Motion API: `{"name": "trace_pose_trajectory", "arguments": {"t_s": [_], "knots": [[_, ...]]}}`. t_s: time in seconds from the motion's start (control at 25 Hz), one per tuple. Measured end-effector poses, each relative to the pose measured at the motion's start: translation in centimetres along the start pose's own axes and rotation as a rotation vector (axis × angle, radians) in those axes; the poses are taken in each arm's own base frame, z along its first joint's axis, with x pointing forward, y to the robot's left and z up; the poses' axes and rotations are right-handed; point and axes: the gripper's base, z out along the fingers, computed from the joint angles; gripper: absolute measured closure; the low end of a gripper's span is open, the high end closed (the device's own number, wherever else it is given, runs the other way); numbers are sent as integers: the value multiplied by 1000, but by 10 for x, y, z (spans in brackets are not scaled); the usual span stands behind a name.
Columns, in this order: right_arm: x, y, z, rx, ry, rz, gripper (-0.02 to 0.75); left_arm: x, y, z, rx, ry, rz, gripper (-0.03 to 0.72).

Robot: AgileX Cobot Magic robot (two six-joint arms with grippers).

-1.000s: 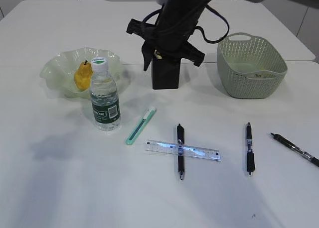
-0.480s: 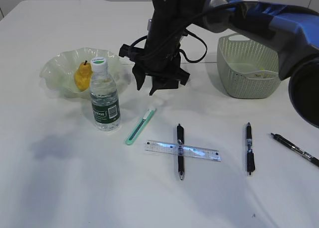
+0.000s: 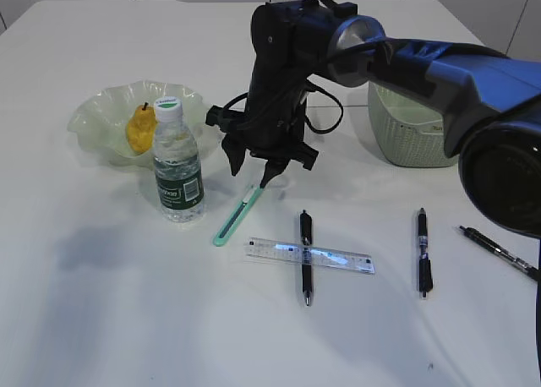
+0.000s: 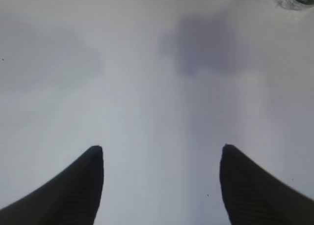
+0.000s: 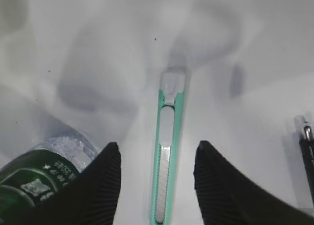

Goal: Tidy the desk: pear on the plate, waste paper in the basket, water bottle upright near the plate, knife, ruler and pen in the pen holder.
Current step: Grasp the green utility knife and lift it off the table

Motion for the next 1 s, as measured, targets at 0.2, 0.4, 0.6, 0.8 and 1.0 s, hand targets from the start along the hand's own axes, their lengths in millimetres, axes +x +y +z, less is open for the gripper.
{"name": "trace_pose_trajectory", "arguments": {"t_s": [0.2, 0.4, 0.6, 0.8, 1.0], "knots": [[-3, 0, -1, 3, -31, 24, 372, -1, 0, 0, 0, -6, 0, 167], [-3, -2, 9, 15, -20, 44, 372, -1, 0, 0, 0, -6, 0, 167], [-2, -3, 18, 27, -7, 53, 372, -1, 0, 0, 0, -6, 0, 167], [1, -4, 28, 39, 9, 52, 372, -1, 0, 0, 0, -6, 0, 167], [5, -3, 34, 44, 20, 54, 372, -1, 0, 0, 0, -6, 0, 167]]}}
